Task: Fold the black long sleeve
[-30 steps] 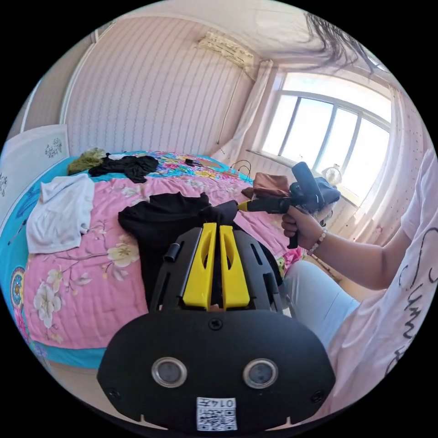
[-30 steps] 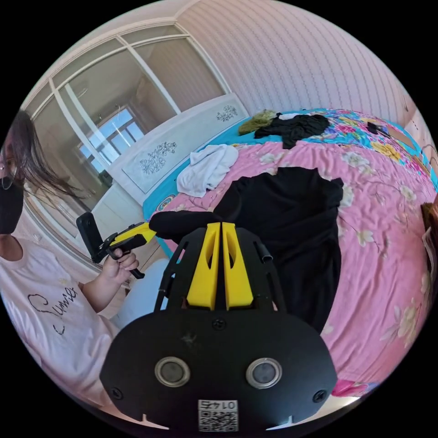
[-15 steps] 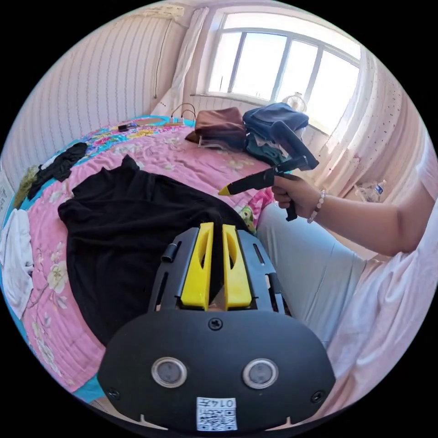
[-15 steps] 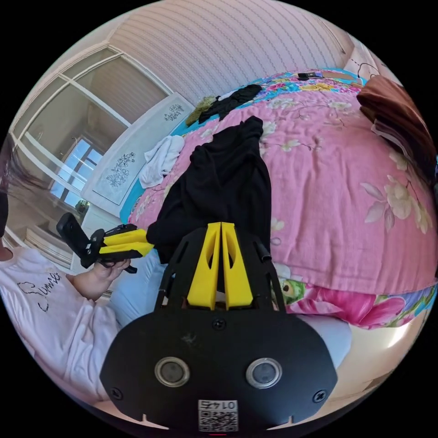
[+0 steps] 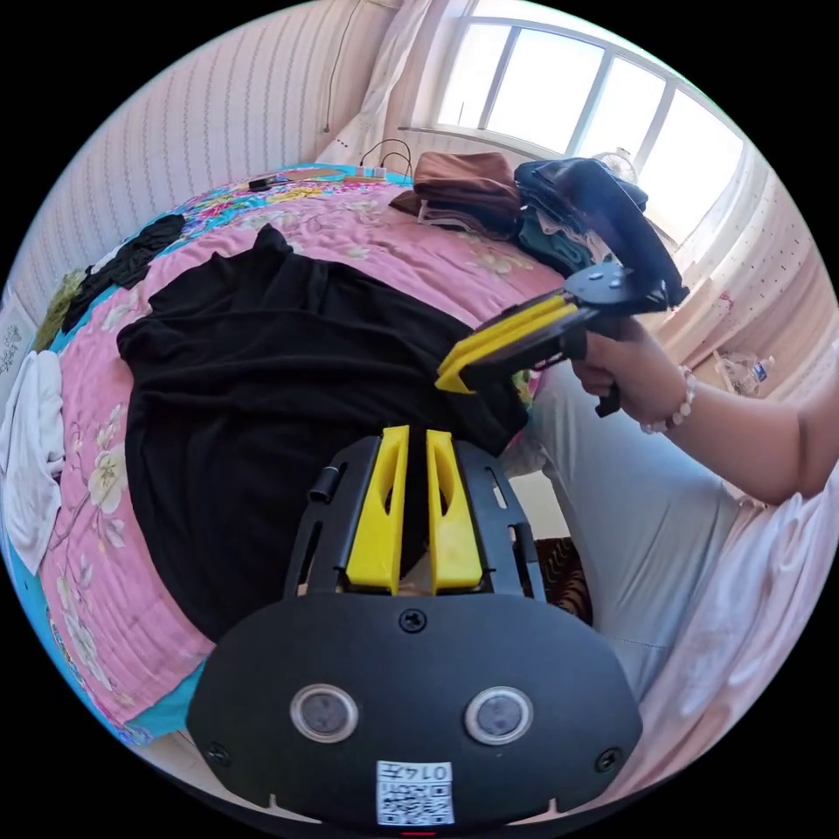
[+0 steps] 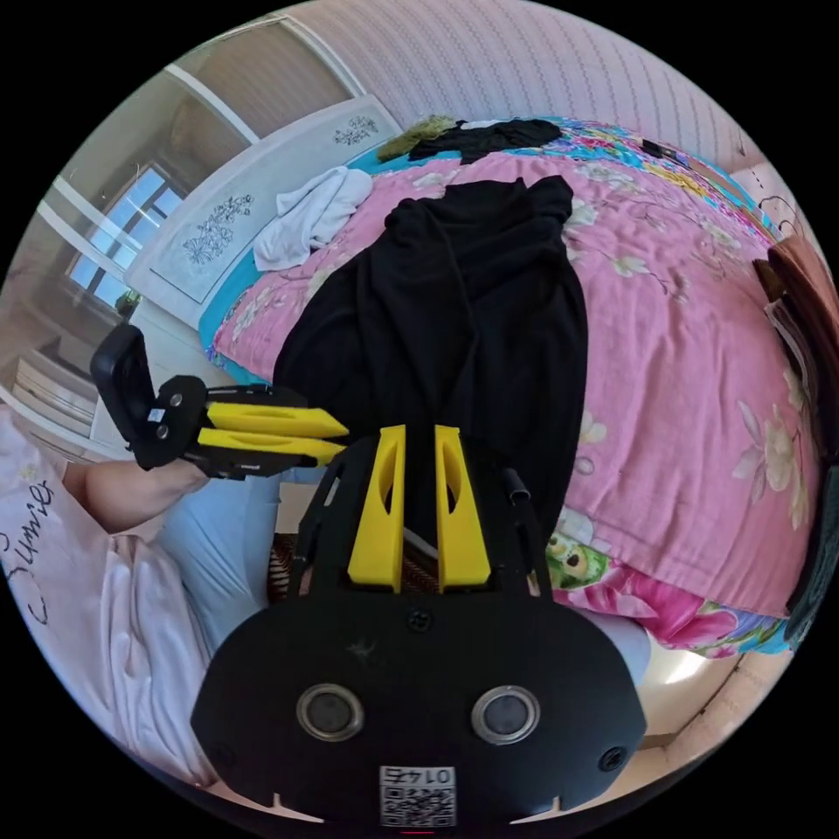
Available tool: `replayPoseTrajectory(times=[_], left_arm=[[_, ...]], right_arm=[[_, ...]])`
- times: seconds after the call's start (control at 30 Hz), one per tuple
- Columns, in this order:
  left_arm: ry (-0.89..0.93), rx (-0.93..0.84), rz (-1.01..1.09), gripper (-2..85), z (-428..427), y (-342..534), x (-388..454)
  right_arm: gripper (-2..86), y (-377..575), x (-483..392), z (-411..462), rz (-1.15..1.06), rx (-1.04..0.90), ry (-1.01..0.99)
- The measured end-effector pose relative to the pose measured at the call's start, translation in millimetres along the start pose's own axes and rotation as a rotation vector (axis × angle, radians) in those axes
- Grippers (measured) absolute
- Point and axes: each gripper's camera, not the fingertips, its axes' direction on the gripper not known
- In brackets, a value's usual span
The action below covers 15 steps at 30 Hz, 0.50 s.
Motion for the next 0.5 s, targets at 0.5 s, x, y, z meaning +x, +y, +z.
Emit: replayPoseTrajectory(times=[0.5], left_arm=[[0.012,0.083,-0.17,1.9,0.0,-14.9,-150.1]], right_arm=[[6.2,-11.1,89.3,-48.6,0.121,-0.013,0.139]])
